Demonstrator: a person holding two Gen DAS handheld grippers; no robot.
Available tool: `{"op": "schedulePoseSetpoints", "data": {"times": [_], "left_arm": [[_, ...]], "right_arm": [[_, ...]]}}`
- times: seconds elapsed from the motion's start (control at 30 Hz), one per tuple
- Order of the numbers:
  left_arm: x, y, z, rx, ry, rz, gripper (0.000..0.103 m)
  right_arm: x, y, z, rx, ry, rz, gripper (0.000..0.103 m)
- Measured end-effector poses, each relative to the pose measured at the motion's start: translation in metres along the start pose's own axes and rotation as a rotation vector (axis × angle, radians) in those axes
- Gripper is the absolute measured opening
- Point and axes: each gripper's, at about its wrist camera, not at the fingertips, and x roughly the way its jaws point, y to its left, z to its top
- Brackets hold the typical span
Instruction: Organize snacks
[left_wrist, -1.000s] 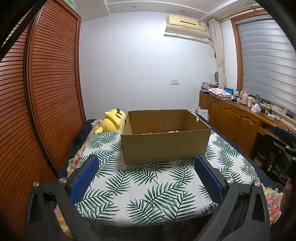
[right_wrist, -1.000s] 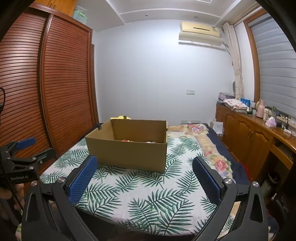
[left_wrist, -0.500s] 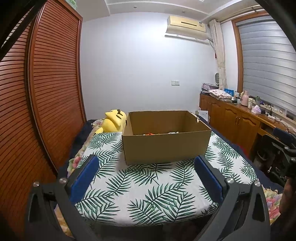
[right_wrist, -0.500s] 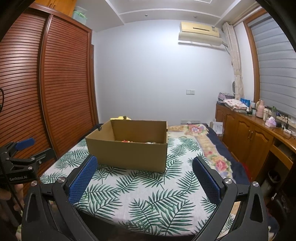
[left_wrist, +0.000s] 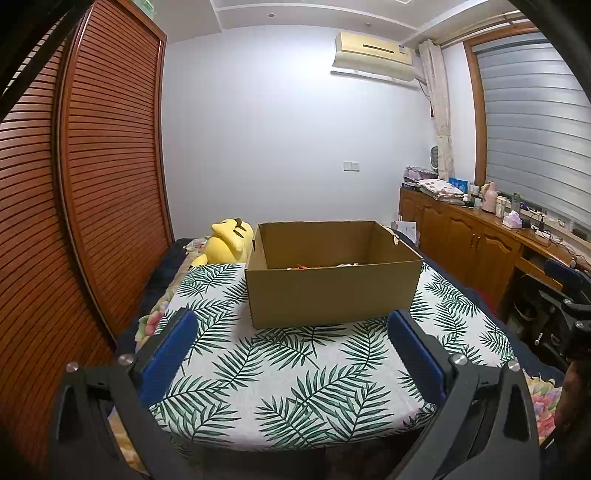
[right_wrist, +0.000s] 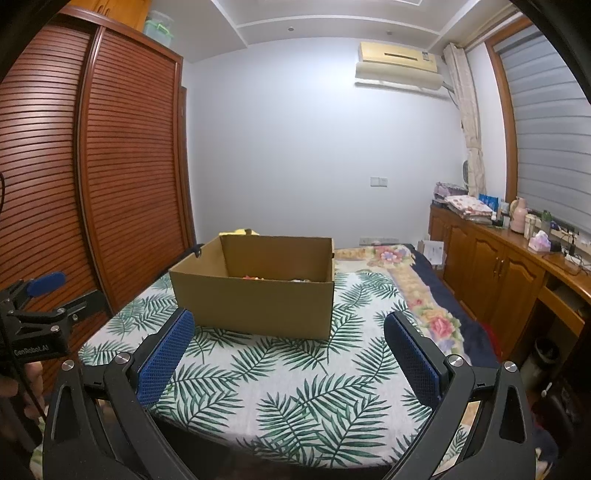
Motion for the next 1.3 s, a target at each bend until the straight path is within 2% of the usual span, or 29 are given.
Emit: {"op": "schedulePoseSetpoints", "data": {"times": [1.3], "left_arm": [[-0.0023, 0.0017, -0.0007, -0.006, -0.001, 0.003, 0.103]], "right_arm": [[0.0008, 0.0011, -0.0036, -0.001, 0.001, -0.007, 0.103]]}}
